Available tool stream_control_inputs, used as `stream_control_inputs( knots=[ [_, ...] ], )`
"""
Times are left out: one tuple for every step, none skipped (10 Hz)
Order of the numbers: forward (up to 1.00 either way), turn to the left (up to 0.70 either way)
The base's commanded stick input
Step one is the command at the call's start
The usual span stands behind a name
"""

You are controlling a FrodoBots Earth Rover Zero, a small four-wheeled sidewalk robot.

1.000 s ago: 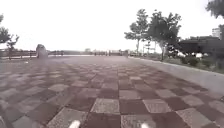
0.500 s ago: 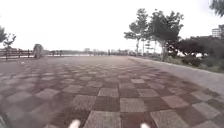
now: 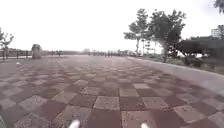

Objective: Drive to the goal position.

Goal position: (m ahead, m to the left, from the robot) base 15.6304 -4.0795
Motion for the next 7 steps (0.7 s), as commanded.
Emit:
stream_control_inputs(
  knots=[
    [0.7,0.0],
    [0.7,0.0],
    [0.7,0.0],
    [0.7,0.0],
    [0.7,0.0],
    [0.7,0.0],
    [0.7,0.0]
  ],
)
